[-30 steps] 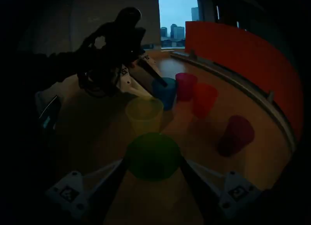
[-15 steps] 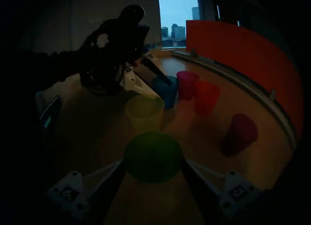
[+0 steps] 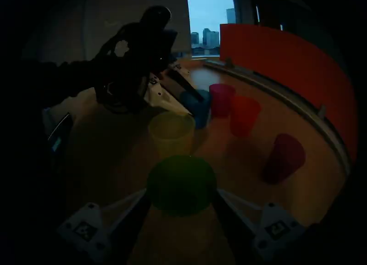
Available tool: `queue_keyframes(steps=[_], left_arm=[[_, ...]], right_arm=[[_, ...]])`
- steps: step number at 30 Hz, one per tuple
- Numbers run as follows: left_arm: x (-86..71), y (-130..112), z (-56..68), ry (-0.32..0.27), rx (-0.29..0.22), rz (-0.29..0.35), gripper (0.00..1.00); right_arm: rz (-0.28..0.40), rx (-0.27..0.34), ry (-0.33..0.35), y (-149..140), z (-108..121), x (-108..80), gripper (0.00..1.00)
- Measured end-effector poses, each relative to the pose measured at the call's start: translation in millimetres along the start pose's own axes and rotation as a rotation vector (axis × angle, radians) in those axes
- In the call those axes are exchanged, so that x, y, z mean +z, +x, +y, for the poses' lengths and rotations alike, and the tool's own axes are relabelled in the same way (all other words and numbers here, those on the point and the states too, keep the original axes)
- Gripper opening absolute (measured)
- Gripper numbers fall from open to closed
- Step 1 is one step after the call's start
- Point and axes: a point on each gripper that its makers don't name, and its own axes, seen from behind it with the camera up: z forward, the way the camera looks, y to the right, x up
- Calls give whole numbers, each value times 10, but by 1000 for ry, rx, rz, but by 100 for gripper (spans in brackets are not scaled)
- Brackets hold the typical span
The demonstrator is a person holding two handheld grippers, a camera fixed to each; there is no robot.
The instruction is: Pour water
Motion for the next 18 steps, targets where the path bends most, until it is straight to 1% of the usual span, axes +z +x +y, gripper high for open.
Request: queue_keyframes(steps=[8, 18], left_arm=[[-8, -6, 15, -1, 0, 0, 84], [-72, 0, 47, -1, -8, 7, 84]], right_arm=[[3, -2, 2, 4, -11, -11, 99], [32, 16, 0, 101, -6, -61, 99]])
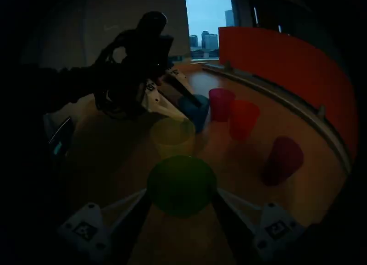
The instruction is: Pour water
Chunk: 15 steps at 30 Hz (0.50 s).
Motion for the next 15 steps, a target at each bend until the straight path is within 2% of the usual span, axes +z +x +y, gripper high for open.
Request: queue_keyframes(steps=[6, 15], left_arm=[[-121, 103, -11, 18, -6, 28, 84], [-391, 330, 21, 47, -9, 86, 84]], right_arm=[[14, -4, -11, 102, 4, -89, 99], [52, -15, -29, 361, -25, -277, 99]])
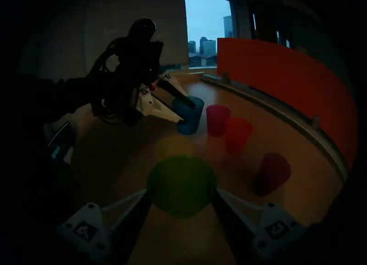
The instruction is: Pour water
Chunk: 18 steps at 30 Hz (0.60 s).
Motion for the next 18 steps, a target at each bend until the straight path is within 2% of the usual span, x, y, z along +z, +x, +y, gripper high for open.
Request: queue_keyframes(steps=[8, 18], left_arm=[[-237, 238, 75, 14, -2, 47, 84], [-495, 501, 213, 32, 31, 89, 84]], right_arm=[[36, -9, -10, 239, -69, -161, 99], [88, -21, -28, 464, -129, -393, 99]])
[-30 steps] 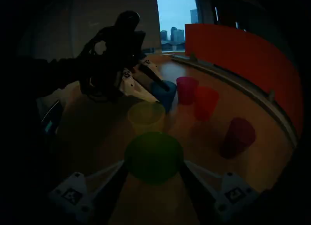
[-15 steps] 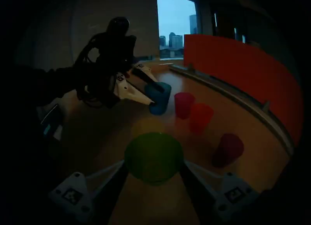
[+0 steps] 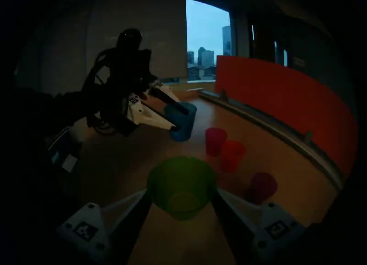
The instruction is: Pour water
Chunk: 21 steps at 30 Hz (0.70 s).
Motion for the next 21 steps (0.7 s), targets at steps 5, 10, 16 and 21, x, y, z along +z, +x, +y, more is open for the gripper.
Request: queue_keyframes(steps=[5, 10, 16, 21], left_arm=[[-104, 123, 64, 6, -1, 19, 84], [-186, 235, 113, 17, -1, 46, 84], [-263, 337, 142, 40, -4, 80, 84], [-309, 399, 197, 38, -26, 112, 84]], right_arm=[[25, -11, -15, 122, -12, -115, 99], [59, -16, -30, 262, -14, -216, 99], [101, -19, -40, 414, -26, -307, 99], [128, -20, -48, 510, -28, -356, 99]])
